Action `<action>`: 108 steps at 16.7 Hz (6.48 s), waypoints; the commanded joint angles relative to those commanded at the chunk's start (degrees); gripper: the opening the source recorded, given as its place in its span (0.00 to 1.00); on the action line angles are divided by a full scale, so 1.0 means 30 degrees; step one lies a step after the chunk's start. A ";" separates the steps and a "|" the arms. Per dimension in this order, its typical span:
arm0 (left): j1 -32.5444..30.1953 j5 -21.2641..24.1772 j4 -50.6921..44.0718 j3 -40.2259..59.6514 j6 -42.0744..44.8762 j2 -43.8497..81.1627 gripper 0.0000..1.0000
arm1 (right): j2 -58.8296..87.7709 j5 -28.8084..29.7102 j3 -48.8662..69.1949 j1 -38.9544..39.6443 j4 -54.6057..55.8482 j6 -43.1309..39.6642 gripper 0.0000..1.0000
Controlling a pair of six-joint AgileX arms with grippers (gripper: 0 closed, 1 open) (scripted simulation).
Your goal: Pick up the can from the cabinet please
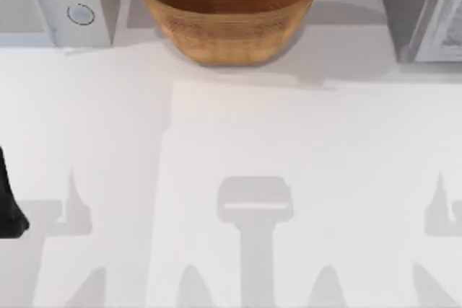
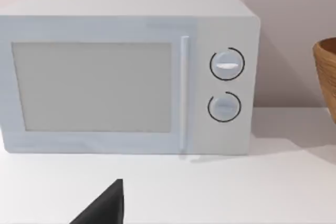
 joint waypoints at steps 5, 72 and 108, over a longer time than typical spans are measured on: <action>0.0000 0.0000 0.0000 0.0000 0.0000 0.0000 1.00 | 0.0760 0.0166 0.1141 0.0072 -0.0192 0.0013 1.00; 0.0000 0.0000 0.0000 0.0000 0.0000 0.0000 1.00 | 3.1058 0.7352 3.5779 0.6742 -0.4611 0.0212 0.40; 0.0000 0.0000 0.0000 0.0000 0.0000 0.0000 1.00 | 2.2169 1.3175 3.2800 1.2751 -1.0854 0.0139 0.00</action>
